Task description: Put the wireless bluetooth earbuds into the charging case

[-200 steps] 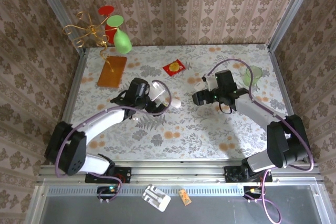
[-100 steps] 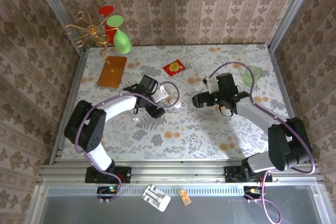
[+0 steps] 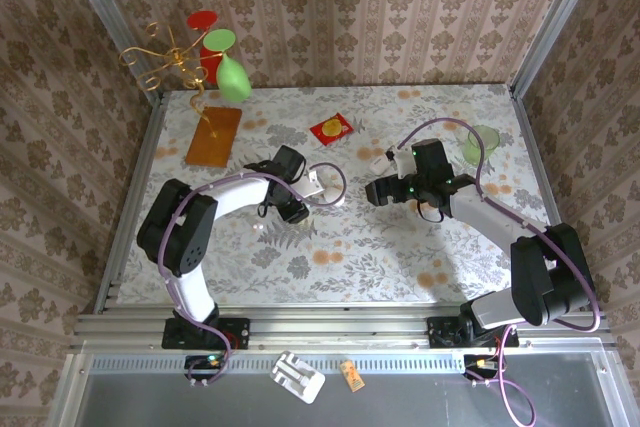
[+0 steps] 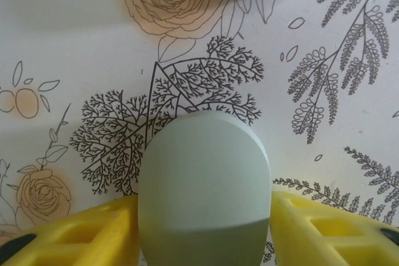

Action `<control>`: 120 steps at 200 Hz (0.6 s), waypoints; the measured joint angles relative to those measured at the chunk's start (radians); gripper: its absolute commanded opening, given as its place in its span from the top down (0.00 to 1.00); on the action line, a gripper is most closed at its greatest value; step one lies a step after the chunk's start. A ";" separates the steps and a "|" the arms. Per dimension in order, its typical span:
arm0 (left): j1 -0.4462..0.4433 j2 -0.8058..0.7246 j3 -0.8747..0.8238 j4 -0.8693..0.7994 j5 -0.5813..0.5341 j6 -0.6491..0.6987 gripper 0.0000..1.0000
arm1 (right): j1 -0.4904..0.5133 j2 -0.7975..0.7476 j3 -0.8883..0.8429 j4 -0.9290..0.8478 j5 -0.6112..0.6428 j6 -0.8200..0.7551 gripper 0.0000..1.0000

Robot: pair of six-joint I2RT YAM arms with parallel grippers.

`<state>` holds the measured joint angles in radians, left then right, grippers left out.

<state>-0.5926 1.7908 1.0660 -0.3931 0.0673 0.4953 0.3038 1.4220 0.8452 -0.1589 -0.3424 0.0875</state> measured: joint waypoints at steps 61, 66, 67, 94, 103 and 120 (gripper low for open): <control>0.005 -0.001 -0.001 0.011 0.021 0.007 0.65 | 0.000 -0.052 0.000 0.000 -0.015 0.042 0.09; 0.005 -0.002 -0.002 0.013 0.023 0.007 0.65 | 0.000 -0.064 0.000 0.000 -0.019 0.049 0.09; 0.005 -0.002 -0.003 0.013 0.024 0.007 0.65 | 0.000 -0.068 0.000 0.000 -0.021 0.051 0.09; 0.005 -0.035 -0.027 0.026 0.051 0.015 0.64 | 0.000 -0.124 -0.006 0.006 -0.054 0.119 0.13; 0.005 -0.055 -0.034 0.029 0.066 0.018 0.63 | 0.000 -0.137 -0.009 0.006 -0.068 0.156 0.15; 0.003 -0.101 -0.042 0.042 0.095 0.025 0.63 | -0.003 -0.147 -0.016 0.008 -0.109 0.236 0.17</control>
<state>-0.5896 1.6897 1.0245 -0.3515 0.1627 0.5201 0.3012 1.2747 0.8295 -0.1509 -0.4515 0.3233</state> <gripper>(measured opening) 0.380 0.843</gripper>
